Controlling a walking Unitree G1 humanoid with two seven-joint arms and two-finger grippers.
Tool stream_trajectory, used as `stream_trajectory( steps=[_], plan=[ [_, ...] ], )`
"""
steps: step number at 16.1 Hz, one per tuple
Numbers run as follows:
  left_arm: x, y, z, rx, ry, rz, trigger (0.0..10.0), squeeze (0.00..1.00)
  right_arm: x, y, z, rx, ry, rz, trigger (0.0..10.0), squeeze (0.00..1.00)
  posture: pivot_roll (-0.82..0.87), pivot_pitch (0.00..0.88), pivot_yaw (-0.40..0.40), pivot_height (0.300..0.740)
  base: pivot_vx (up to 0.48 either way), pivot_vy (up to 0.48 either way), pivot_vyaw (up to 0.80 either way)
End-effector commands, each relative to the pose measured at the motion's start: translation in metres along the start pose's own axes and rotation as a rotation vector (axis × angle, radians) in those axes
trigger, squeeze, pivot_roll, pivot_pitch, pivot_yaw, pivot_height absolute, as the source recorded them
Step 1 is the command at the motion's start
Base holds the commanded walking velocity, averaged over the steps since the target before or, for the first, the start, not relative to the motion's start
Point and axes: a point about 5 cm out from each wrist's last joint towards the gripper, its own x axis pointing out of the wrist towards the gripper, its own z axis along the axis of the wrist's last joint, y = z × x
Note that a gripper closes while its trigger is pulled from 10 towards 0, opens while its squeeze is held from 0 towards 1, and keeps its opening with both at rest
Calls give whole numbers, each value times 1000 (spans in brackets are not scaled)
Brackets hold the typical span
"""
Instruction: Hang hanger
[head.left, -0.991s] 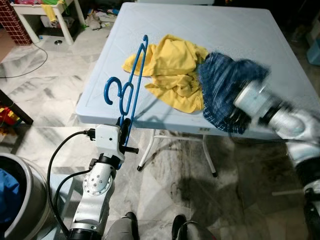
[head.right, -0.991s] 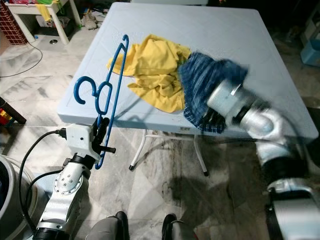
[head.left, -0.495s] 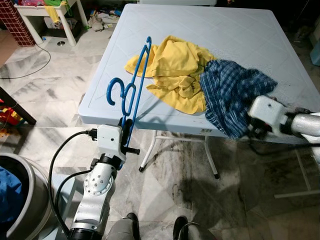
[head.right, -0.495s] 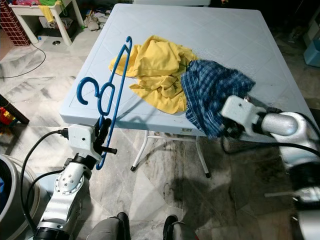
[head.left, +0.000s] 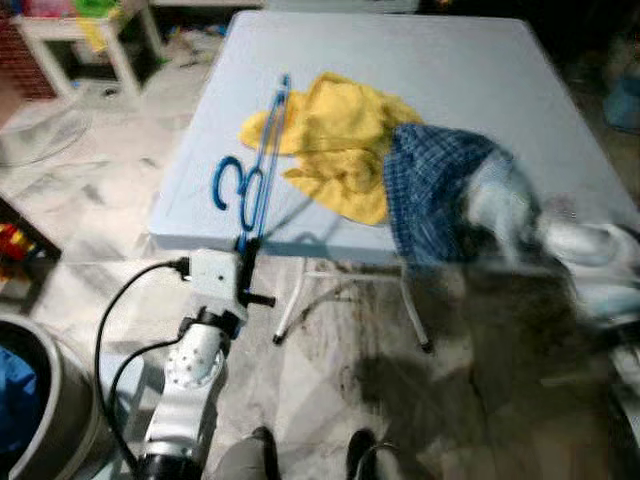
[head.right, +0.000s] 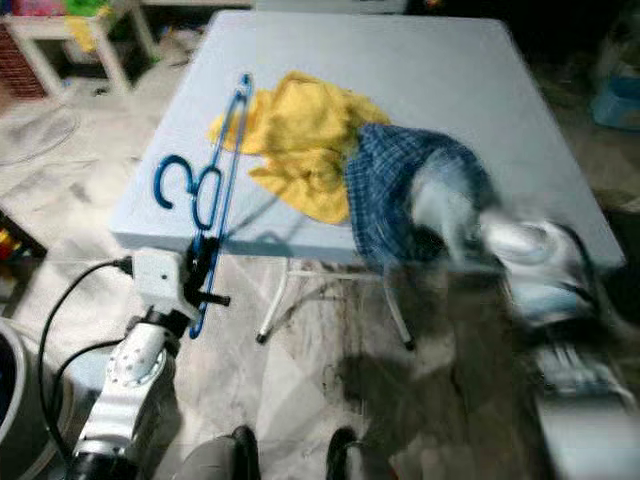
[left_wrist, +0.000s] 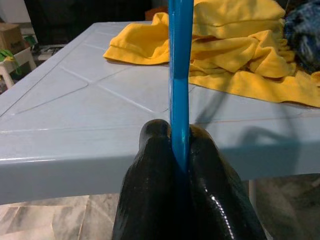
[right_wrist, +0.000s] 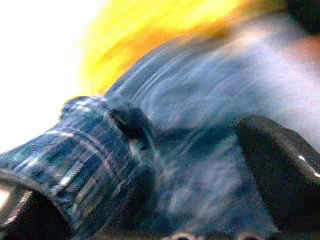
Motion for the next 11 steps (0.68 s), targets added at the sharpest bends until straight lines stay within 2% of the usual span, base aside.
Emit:
stream_trajectory(
  steps=[1, 2, 3, 4, 5, 6, 8, 10, 11],
  plan=[
    [-8, 2, -21, -1, 111, 12, 10000, 0, -4, -41, 22, 199, -126, -366, 10000, 0, 74, 181, 0, 740, 0, 0, 0],
    [-9, 3, -21, 1, 110, 13, 10000, 0, -7, -51, 29, 311, -203, -494, 10000, 0, 80, 182, -2, 740, 0, 0, 0],
    [-9, 4, -21, 2, 111, 18, 10000, 0, -15, -63, 22, 434, -216, -671, 10000, 0, 83, 182, -2, 740, 0, 0, 0],
    [-10, 4, -21, 2, 110, 21, 10000, 0, -17, -64, 16, 441, -181, -690, 10000, 0, 89, 185, -8, 740, 0, 0, 0],
    [-11, 4, -21, 1, 111, 23, 10000, 0, -12, -54, 10, 345, -119, -617, 10000, 0, 90, 185, -9, 740, 0, 0, 0],
    [-11, 4, -21, 0, 112, 26, 10000, 0, -7, -45, 2, 320, -60, -553, 10000, 0, 92, 189, -10, 740, 0, 0, 0],
    [-13, 3, -22, -3, 116, 26, 10000, 0, 0, -31, -10, 295, 42, -455, 10000, 0, 86, 195, -12, 740, 0, 0, 0],
    [-13, 2, -23, -5, 117, 25, 10000, 0, 0, -27, -15, 314, 55, -426, 10000, 0, 85, 195, -13, 740, 0, 0, 0],
    [-13, 2, -23, -7, 118, 24, 10000, 0, 0, -20, -22, 308, 105, -353, 10000, 0, 82, 194, -12, 740, 0, 0, 0]
  ],
)
